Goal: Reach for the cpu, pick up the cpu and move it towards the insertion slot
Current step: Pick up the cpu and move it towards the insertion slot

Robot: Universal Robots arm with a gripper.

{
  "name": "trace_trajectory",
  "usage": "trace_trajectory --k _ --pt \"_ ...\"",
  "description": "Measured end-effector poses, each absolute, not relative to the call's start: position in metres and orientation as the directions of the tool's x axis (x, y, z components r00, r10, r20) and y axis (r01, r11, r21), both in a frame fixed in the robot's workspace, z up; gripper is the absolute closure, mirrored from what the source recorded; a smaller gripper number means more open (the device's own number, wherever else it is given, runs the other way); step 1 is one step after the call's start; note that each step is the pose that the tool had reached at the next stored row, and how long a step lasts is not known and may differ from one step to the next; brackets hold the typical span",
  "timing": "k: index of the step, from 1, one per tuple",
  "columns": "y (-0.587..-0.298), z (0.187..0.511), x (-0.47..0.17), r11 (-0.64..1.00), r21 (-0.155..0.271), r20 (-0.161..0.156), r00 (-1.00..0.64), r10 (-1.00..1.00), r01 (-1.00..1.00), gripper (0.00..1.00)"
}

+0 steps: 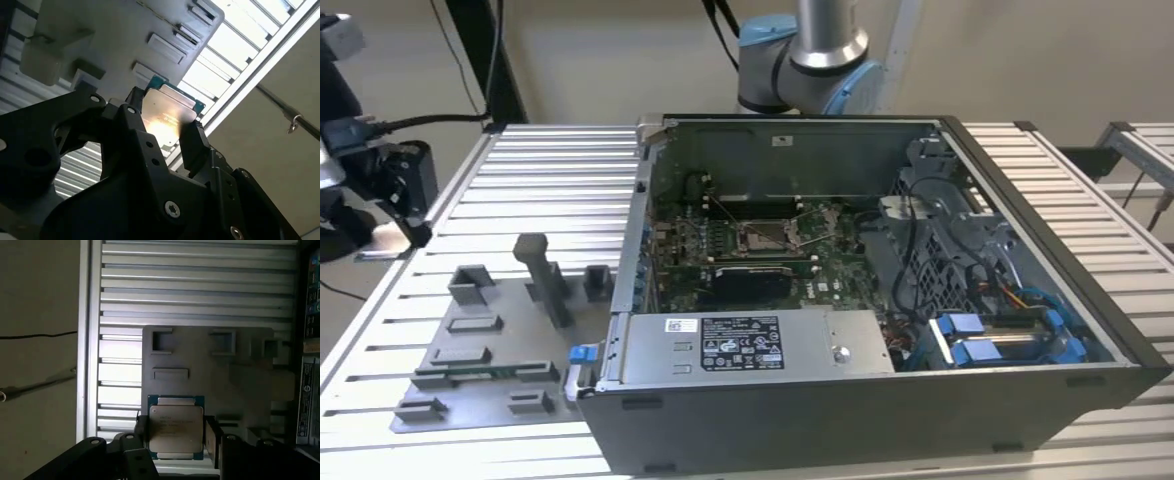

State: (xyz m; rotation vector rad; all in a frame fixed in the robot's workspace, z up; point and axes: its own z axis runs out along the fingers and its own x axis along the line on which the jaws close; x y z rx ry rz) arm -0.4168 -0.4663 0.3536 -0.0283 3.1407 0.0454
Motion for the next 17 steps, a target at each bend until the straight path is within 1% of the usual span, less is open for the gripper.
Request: trace_trajectory --k 17 --pt "-0.466 0.428 -0.417 0.999 0.029 -0.001 -1.0 -0.018 -0.018 1.0"
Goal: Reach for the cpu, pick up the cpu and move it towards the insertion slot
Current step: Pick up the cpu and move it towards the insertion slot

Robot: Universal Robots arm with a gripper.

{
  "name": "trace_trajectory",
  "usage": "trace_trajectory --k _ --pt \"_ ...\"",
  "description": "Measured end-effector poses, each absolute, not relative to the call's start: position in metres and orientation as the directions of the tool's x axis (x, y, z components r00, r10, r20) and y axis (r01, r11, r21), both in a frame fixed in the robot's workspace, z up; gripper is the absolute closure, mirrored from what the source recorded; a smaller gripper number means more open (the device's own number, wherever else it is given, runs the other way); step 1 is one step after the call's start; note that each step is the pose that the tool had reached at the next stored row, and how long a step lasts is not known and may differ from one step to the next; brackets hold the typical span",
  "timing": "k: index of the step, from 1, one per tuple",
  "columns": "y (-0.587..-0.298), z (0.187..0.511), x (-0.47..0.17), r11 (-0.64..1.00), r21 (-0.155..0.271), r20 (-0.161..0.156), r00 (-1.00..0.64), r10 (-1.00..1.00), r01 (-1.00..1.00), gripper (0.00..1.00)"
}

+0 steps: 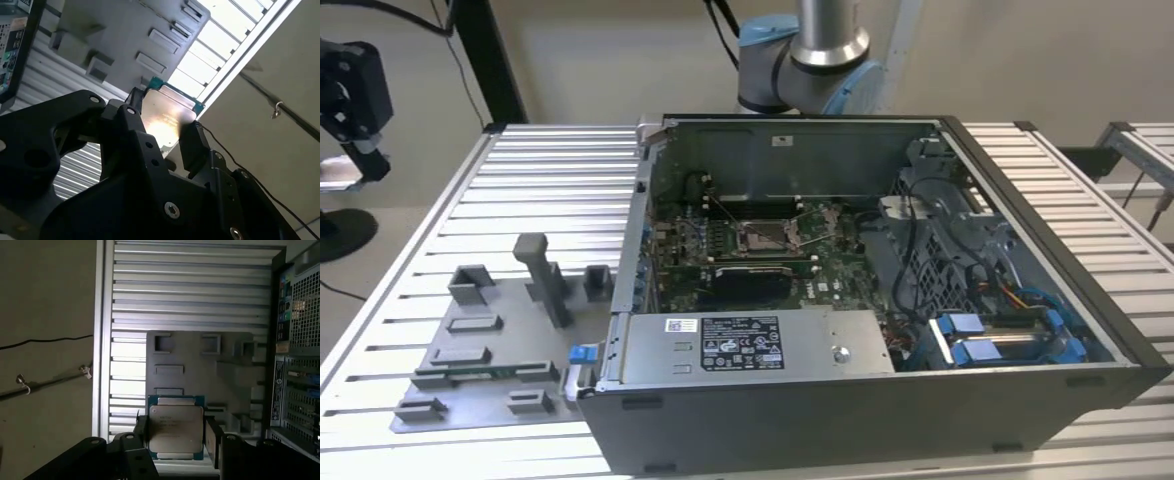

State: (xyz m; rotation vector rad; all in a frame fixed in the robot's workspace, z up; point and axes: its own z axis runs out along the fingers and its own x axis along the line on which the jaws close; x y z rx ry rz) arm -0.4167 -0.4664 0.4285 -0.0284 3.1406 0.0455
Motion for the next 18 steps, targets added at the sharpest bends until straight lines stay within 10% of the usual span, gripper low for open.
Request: trace_trajectory --k 18 --pt "-0.457 0.429 -0.382 0.999 0.029 -0.001 -1.0 -0.018 -0.018 1.0"
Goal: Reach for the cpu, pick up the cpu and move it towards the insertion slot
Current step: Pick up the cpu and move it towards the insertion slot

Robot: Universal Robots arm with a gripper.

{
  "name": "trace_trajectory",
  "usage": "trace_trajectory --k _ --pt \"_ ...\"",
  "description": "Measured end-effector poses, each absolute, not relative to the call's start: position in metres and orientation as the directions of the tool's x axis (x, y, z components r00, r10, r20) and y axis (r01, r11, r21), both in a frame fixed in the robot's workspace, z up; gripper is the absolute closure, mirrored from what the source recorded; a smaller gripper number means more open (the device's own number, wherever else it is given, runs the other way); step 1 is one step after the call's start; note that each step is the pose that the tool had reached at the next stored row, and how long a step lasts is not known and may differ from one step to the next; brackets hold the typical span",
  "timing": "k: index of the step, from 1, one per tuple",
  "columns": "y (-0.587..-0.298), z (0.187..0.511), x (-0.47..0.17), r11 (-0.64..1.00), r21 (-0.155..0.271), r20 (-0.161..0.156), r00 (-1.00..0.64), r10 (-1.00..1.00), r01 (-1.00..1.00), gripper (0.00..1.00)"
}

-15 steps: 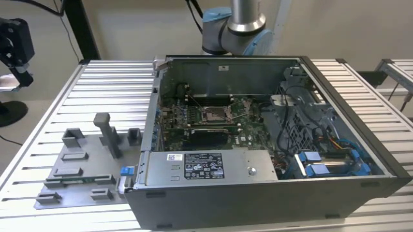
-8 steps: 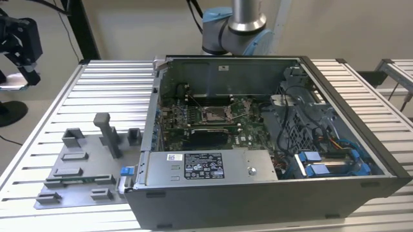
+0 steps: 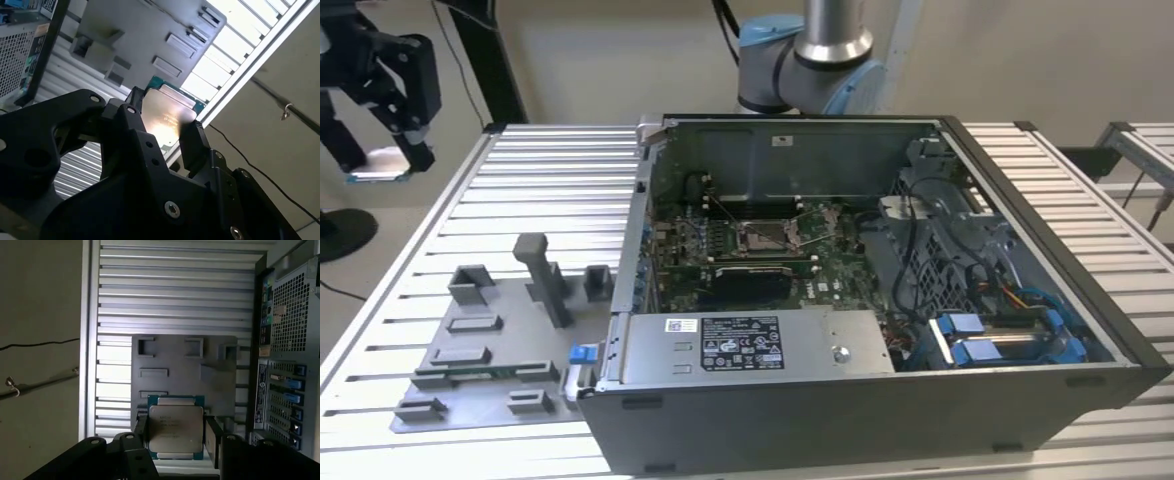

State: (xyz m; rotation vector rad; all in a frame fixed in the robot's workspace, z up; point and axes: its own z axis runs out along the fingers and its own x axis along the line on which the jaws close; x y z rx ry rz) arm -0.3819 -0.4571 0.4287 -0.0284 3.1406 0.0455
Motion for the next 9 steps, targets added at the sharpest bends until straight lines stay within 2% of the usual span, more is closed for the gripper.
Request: trace_trajectory --k 9 --pt "-0.45 0.429 -0.355 0.999 0.029 -0.001 -1.0 -0.018 -0.018 1.0"
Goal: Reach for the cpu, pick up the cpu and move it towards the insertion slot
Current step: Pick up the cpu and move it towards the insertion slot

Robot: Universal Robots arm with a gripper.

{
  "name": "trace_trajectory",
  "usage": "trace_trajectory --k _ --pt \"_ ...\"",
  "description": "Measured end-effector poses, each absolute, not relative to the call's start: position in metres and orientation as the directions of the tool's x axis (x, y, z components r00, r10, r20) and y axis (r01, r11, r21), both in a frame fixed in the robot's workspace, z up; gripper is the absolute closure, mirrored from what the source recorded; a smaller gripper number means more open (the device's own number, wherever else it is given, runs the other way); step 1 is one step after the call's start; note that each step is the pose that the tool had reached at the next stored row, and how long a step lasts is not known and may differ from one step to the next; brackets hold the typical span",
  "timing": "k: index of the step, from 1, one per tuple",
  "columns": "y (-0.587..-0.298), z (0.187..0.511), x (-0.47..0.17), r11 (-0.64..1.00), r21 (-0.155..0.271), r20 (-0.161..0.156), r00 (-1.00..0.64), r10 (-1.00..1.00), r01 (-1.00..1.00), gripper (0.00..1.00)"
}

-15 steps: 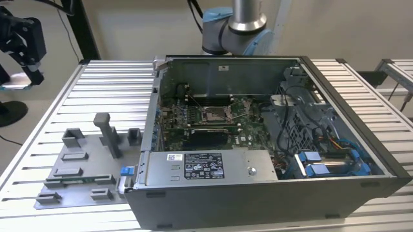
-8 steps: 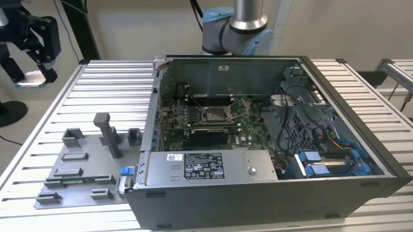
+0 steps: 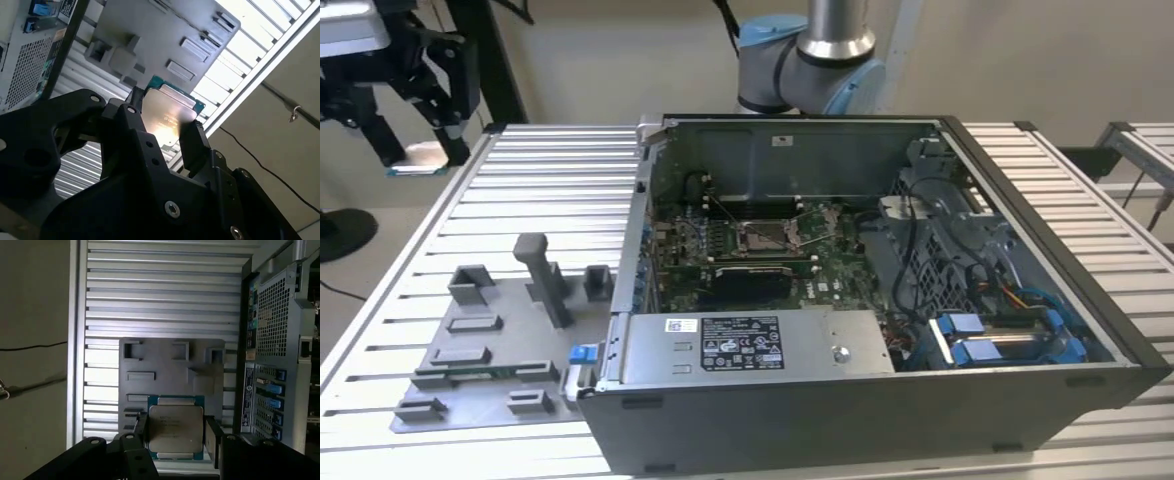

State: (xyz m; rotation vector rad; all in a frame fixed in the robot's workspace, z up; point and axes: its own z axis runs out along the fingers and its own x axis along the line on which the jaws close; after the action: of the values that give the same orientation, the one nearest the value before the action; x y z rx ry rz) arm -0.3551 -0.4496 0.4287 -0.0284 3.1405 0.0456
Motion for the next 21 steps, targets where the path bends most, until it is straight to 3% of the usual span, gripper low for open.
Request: trace_trajectory --k 21 --pt "-0.439 0.429 -0.292 0.999 0.029 -0.001 -1.0 -0.018 -0.018 1.0"
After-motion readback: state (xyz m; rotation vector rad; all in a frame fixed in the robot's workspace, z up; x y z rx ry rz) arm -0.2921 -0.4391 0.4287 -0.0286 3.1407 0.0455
